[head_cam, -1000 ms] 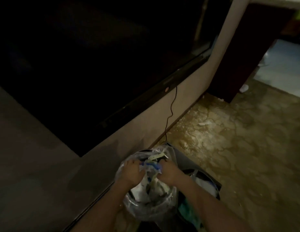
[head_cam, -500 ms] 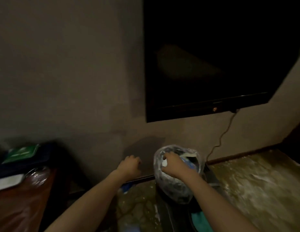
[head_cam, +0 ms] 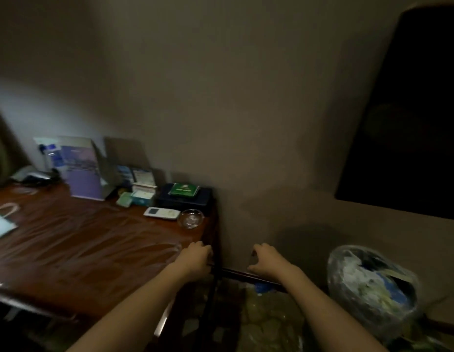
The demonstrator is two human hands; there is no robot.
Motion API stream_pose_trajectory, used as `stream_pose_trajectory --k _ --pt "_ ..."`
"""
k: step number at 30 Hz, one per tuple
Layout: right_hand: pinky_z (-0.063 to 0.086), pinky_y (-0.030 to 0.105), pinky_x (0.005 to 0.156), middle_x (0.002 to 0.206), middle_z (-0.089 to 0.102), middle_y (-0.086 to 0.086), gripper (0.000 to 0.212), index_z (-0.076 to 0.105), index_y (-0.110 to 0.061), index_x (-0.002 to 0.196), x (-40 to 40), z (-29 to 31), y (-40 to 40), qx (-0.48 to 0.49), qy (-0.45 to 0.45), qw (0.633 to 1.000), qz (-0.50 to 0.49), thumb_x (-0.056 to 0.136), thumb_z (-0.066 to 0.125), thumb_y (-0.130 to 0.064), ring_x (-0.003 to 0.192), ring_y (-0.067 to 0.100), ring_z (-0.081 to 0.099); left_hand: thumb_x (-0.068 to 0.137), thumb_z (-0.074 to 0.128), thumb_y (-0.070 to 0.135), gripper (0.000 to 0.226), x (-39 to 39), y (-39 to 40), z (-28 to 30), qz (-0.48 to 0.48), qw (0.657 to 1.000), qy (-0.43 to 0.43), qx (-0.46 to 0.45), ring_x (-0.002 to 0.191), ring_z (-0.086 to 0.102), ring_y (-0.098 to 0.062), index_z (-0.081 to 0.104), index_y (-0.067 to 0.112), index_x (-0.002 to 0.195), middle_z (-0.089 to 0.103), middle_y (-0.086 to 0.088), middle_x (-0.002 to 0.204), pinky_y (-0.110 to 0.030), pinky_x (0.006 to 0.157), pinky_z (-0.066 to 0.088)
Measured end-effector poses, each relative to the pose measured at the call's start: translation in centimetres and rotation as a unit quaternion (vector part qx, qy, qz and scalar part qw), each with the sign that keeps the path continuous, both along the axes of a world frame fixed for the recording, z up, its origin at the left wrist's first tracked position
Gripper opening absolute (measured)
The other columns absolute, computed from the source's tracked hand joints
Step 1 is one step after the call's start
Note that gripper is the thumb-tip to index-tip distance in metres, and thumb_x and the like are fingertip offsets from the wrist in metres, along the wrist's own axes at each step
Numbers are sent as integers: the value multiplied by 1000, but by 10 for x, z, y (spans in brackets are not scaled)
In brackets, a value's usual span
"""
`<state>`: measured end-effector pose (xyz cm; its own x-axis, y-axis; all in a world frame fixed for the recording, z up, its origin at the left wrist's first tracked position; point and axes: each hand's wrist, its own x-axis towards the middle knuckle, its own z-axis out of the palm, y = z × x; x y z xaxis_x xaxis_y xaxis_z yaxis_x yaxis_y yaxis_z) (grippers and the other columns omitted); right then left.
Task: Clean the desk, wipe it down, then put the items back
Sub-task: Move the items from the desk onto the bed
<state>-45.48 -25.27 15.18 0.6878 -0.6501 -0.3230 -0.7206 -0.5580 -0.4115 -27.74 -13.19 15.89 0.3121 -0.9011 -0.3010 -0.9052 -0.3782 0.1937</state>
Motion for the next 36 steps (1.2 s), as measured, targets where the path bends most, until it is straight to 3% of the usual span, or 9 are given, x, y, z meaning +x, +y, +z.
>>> stream_pose_trajectory --k 10,17,26,36 --pt "35 34 104 134 43 13 49 47 -10 128 202 2 179 -58 24 982 177 87 62 -32 126 30 40 90 51 23 42 150 212 -2 160 987 10 5 124 40 -28 46 17 132 41 -8 135 -37 100 39" --pt "41 34 97 131 47 10 43 49 -12 127 263 -4 233 -60 36 977 203 90 59 -30 118 26 45 92 53 22 42 197 276 -16 195 980 39 -3 121 43 -25 46 18 133 42 -7 134 -35 98 43" --pt "43 31 93 128 52 12 41 52 -9 125 292 -5 170 -59 47 986 146 88 59 -27 114 26 52 92 50 17 43 254 233 -27 174 983 58 8 125 40 -26 44 17 135 40 -7 136 -37 101 40" --pt "46 29 89 126 57 12 40 53 -7 124 342 -1 54 -4 -7 999 35 87 59 -23 112 25 55 90 54 27 49 349 86 0 145 989 -20 -25 125 42 -28 42 15 136 42 -12 137 -36 103 39"
